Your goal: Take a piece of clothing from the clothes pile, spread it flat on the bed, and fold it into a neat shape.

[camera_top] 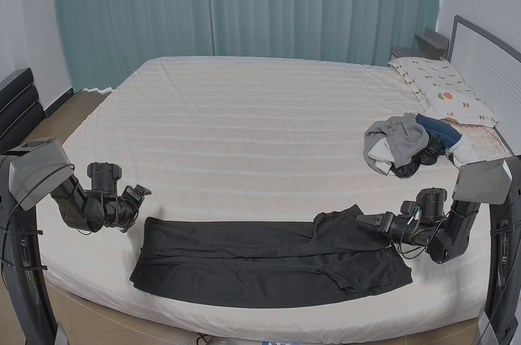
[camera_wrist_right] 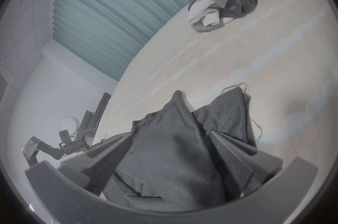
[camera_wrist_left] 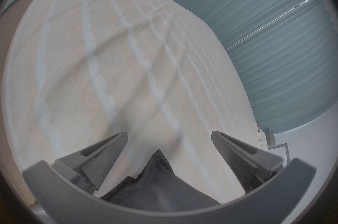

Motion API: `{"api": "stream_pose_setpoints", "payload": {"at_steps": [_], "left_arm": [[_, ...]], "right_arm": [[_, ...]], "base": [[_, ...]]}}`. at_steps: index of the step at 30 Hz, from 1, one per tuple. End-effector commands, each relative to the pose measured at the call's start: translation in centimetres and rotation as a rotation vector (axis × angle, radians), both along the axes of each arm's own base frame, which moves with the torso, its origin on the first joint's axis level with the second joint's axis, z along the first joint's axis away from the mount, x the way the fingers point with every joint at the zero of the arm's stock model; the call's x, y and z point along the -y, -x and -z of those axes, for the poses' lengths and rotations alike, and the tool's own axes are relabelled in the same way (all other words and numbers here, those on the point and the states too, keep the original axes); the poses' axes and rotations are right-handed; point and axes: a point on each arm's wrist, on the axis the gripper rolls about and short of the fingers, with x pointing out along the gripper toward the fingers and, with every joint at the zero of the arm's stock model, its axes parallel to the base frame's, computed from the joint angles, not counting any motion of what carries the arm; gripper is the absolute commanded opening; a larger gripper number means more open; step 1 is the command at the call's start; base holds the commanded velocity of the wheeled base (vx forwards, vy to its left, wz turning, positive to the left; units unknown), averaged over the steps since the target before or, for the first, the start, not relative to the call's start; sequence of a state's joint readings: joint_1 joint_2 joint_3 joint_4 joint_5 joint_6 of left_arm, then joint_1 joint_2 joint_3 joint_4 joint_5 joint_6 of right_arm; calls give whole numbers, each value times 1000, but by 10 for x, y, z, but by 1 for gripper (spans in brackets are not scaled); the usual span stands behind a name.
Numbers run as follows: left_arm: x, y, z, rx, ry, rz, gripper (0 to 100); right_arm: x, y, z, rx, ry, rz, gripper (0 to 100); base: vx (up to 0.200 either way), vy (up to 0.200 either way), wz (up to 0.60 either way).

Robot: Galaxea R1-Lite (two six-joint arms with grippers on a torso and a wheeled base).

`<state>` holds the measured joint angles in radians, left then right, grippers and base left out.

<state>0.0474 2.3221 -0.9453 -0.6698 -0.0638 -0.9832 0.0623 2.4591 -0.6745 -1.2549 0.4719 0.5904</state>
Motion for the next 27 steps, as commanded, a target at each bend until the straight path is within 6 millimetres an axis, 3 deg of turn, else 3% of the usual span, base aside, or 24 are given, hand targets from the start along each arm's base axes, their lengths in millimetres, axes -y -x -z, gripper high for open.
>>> {"api": "stream_pose_setpoints", "payload": {"at_steps": [1,8,19,27], "left_arm": [[0,0,1,-2,0,-1,100],[0,0,1,-3,-2,0,100],[0,0,2,-5,-5,1,100],[0,0,3,-8,-6,0,100]], "right_arm": [[1,1,5,-9,10,-3,0],[6,6,3,-5,32,-5,0],[21,30,-20,-9,-7,-20,0],[29,54,-9,-46,60,-71,0]], "base": [[0,0,0],[0,0,0],[0,0,0],[0,0,0]]}}
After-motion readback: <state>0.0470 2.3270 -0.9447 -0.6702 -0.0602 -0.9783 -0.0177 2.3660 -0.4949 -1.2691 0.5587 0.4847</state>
